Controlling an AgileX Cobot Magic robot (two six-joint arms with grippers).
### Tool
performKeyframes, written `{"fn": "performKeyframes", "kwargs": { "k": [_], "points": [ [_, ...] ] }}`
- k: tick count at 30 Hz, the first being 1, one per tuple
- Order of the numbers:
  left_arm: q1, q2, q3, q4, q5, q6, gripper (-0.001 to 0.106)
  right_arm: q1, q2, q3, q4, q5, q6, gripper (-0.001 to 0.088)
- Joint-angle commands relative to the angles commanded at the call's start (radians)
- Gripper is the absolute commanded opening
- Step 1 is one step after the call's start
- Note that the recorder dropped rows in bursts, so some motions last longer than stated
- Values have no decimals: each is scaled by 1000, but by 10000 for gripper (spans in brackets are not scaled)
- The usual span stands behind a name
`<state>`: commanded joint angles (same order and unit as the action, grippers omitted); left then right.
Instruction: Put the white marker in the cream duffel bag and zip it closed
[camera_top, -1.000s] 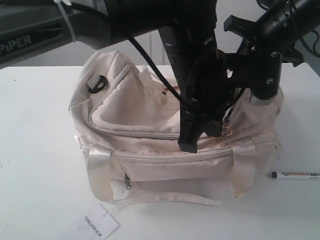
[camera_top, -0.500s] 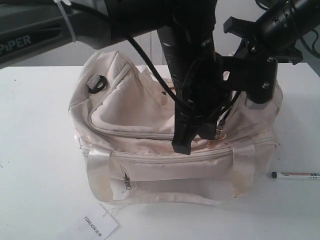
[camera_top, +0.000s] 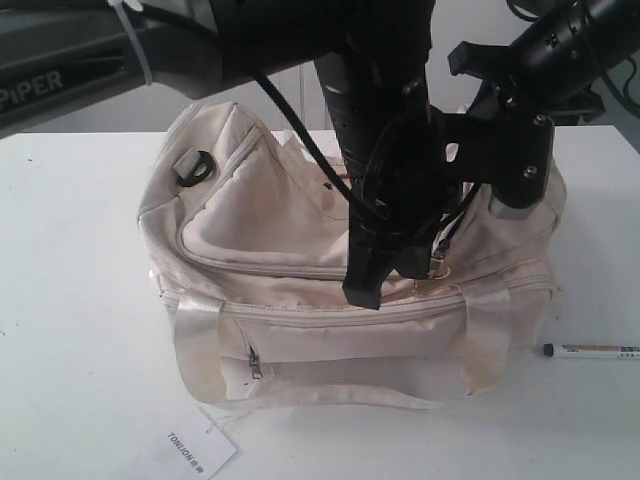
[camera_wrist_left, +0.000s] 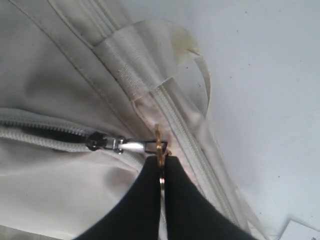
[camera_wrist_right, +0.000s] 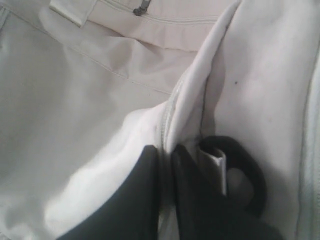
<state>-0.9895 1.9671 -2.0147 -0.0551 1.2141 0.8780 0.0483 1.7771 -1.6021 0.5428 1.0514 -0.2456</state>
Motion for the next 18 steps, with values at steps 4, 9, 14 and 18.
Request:
{"fn": "performKeyframes", "kwargs": {
  "k": [4, 9, 14, 18],
  "points": [
    [0, -30, 0, -1, -83, -13, 0, 0, 0, 0, -5, 35, 53, 26],
    [0, -34, 0, -2, -93, -15, 0, 0, -7, 0, -42, 58, 120, 283],
    [0, -34, 0, -2, -104, -20, 0, 0, -42, 0, -48, 63, 149, 311],
    [0, -34, 0, -2, -124, -42, 0, 0, -79, 0, -68, 91, 182, 311]
  ]
}}
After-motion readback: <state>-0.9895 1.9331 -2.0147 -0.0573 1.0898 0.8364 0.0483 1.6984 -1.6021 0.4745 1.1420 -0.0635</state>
